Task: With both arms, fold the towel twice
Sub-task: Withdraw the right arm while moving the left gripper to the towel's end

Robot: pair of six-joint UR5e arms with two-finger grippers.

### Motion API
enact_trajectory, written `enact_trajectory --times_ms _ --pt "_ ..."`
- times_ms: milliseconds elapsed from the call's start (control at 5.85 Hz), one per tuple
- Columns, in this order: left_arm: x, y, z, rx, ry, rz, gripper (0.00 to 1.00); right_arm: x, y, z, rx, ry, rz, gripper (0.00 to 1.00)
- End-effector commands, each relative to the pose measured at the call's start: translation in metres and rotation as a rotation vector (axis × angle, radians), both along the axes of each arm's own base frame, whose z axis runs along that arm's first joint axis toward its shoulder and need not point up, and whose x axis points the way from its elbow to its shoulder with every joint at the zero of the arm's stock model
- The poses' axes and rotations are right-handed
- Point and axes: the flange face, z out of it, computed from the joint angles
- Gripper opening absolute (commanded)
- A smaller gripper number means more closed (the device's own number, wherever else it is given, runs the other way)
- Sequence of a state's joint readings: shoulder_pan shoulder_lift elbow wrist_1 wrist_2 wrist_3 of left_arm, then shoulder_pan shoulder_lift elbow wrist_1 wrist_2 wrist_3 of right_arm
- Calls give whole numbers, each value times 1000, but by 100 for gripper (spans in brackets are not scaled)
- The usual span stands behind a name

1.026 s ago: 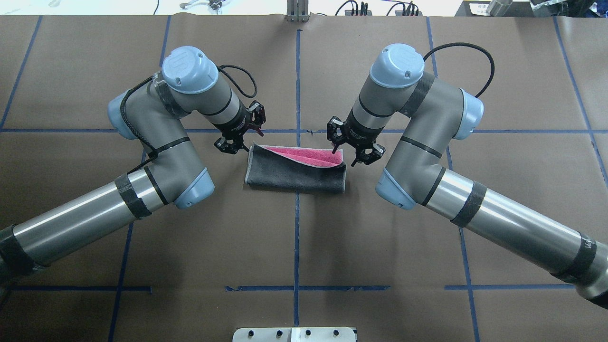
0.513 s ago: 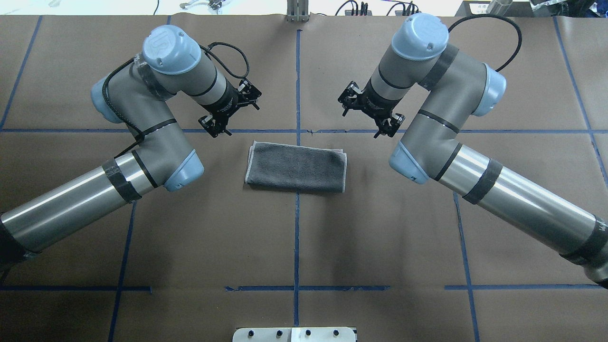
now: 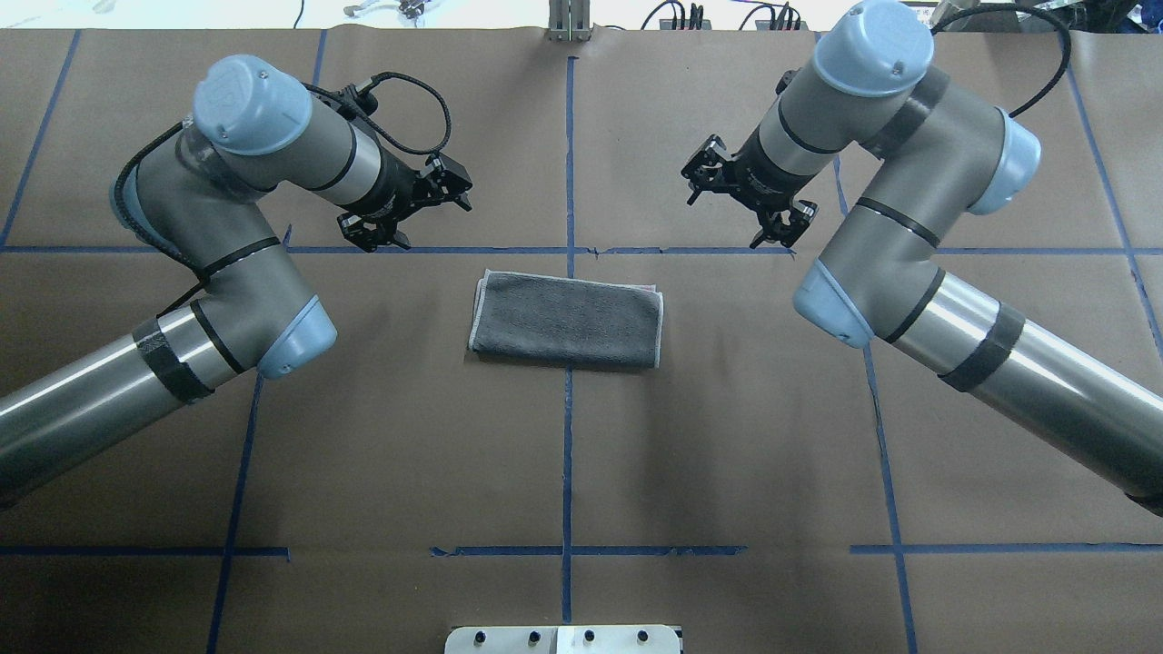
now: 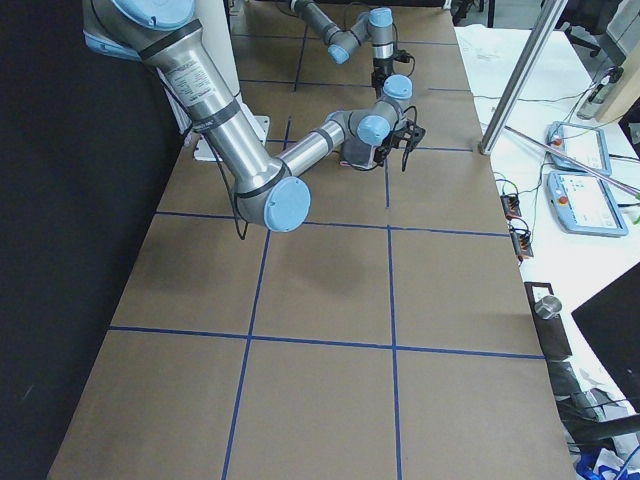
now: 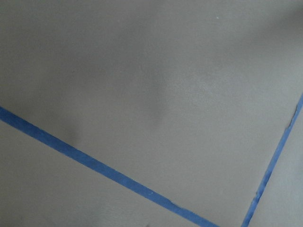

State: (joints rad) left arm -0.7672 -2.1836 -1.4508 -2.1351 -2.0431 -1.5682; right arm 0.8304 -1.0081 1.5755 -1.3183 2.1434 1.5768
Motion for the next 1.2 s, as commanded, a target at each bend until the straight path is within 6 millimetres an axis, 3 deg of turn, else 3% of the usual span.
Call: enact_trajectory --times_ms 0,171,342,513,684,1026 --pt "3 10 -1 79 -8 43 100 46 16 36 166 40 -102 100" --pt "17 20 0 83 -16 54 100 79 3 67 238 85 -143 100" --pt "35 36 3 78 -22 85 100 129 -15 104 284 104 -196 100" --pt "45 42 7 60 -30 100 100 186 -36 149 319 120 -242 100" --pt "54 46 8 9 -75 117 100 243 -55 209 356 164 -295 100" --pt "67 60 11 -76 -87 114 100 338 -74 298 380 208 -351 100"
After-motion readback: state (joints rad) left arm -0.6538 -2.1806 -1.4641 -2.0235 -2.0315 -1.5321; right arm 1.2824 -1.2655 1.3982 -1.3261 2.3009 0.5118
